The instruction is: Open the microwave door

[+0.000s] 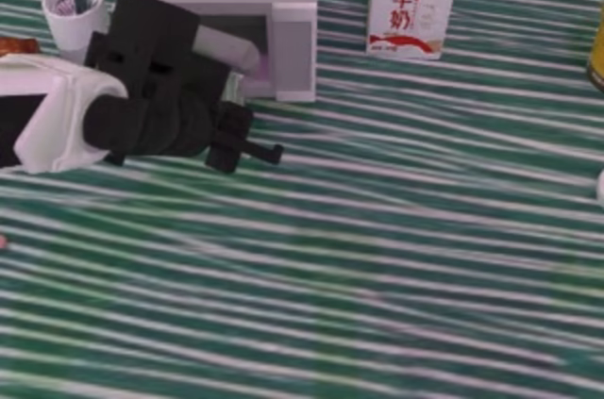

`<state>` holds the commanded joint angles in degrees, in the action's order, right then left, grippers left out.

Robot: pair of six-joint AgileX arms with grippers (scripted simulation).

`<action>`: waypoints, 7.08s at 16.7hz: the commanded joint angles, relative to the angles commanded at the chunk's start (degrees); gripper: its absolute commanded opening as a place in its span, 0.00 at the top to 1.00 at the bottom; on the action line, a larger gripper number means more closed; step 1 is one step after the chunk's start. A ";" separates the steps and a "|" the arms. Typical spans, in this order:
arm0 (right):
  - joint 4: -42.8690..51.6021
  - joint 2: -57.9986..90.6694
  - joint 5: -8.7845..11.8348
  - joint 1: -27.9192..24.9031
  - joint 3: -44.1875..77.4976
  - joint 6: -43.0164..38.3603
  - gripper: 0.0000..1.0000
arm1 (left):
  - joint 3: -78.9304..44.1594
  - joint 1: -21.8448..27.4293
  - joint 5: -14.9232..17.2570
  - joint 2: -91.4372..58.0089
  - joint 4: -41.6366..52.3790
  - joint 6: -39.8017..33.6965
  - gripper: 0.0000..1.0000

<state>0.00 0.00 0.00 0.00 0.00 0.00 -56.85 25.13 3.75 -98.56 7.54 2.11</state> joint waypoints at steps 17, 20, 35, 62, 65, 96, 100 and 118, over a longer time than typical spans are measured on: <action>0.00 0.00 0.00 0.00 0.00 0.00 0.00 | 0.00 0.00 0.00 0.00 0.00 0.00 1.00; 0.00 0.00 0.00 0.00 0.00 0.00 0.00 | 0.04 0.33 0.58 -0.07 0.14 -0.09 1.00; 0.00 0.00 0.00 0.00 0.00 0.00 0.00 | 1.90 -2.03 3.93 1.72 0.30 4.62 1.00; 0.00 0.00 0.00 0.00 0.00 0.00 0.00 | 3.52 -4.57 8.49 3.33 1.29 10.17 1.00; 0.00 0.00 0.00 0.00 0.00 0.00 0.00 | 3.52 -4.57 8.49 3.33 1.29 10.17 1.00; 0.00 0.00 0.00 0.00 0.00 0.00 0.00 | 4.54 -7.43 13.22 4.54 3.04 16.28 1.00; 0.00 0.00 0.00 0.00 0.00 0.00 0.00 | 4.54 -7.43 13.22 4.54 3.04 16.28 1.00; 0.00 0.00 0.00 0.00 0.00 0.00 0.00 | 4.61 -7.21 13.75 4.53 3.22 16.25 1.00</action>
<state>0.00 0.00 0.00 0.00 0.00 0.00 -52.24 17.92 17.50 -94.03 10.76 18.36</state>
